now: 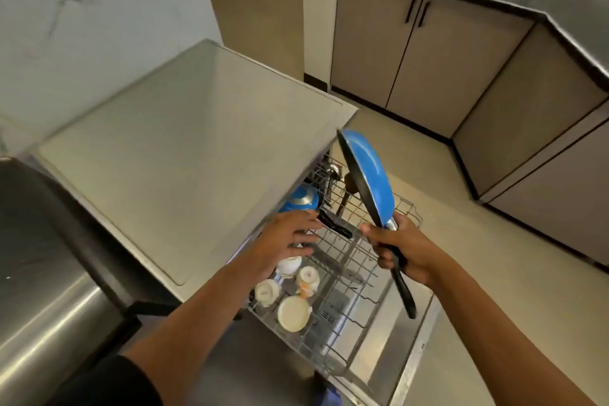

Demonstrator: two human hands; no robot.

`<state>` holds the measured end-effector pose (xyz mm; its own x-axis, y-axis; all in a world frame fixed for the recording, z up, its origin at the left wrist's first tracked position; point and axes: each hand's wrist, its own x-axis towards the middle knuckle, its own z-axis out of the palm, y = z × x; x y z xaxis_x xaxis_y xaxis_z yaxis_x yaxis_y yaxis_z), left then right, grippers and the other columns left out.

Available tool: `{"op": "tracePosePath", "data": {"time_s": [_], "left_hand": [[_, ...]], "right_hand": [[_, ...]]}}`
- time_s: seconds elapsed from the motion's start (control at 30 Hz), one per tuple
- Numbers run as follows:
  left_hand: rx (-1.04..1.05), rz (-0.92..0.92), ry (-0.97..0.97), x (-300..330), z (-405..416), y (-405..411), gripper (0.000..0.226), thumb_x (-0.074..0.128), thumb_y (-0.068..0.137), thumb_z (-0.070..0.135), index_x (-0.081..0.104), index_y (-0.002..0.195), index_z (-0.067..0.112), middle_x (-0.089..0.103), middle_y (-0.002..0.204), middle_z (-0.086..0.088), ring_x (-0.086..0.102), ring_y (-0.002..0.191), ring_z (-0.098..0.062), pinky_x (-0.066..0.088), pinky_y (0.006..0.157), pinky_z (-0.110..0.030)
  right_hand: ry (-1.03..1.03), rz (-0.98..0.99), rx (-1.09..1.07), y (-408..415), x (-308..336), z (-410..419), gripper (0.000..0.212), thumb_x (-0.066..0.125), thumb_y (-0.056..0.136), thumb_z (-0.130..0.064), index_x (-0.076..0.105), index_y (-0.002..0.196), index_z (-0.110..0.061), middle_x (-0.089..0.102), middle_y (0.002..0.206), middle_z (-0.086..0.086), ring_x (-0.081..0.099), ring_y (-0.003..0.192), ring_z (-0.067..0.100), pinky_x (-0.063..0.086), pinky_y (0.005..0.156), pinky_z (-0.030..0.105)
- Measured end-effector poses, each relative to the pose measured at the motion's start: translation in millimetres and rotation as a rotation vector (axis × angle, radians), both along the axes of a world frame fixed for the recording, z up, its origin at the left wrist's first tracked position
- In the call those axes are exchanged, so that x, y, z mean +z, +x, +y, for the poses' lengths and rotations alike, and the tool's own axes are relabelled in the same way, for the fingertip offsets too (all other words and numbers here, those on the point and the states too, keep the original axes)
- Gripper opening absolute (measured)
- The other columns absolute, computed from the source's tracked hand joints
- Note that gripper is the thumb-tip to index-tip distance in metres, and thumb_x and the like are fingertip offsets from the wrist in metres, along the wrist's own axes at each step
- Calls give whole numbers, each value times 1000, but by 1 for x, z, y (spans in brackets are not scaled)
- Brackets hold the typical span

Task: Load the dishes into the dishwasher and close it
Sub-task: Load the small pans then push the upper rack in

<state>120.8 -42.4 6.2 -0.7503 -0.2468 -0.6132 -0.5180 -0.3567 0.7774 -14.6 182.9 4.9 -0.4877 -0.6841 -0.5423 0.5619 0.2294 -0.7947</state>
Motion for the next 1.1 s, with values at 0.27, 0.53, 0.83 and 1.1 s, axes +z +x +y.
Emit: {"op": "tracePosePath", "data": {"time_s": [0.27,0.53,0.83,1.1], "left_hand": [[184,-173,58,-62,13,-40,50,48,104,55,56,137,18,68,132,-4,64,120,-28,58,88,-41],[304,-283,71,-121,-3,-68,51,52,102,55,54,137,18,66,132,-4,59,122,-30,48,98,-47],[308,-336,73,-172,-13,-79,41,53,101,56,54,128,25,63,135,-2,56,126,-30,50,101,-47],[334,-360,74,-192,-10,-87,24,60,101,44,62,119,28,67,130,-1,63,120,-26,53,100,-47]], "right_hand": [[241,40,108,-37,-75,13,79,94,74,-28,43,134,-31,60,62,-1,46,48,11,44,43,25],[307,-5,-34,-30,-171,-43,84,93,75,-27,39,140,-26,70,88,10,52,46,13,45,43,27],[317,139,-42,-33,-245,-62,93,94,75,-31,32,144,-25,64,127,2,64,54,16,55,54,37],[354,353,-1,-30,-276,-66,103,91,78,-20,24,156,-26,56,129,-8,59,111,15,54,72,15]]}}
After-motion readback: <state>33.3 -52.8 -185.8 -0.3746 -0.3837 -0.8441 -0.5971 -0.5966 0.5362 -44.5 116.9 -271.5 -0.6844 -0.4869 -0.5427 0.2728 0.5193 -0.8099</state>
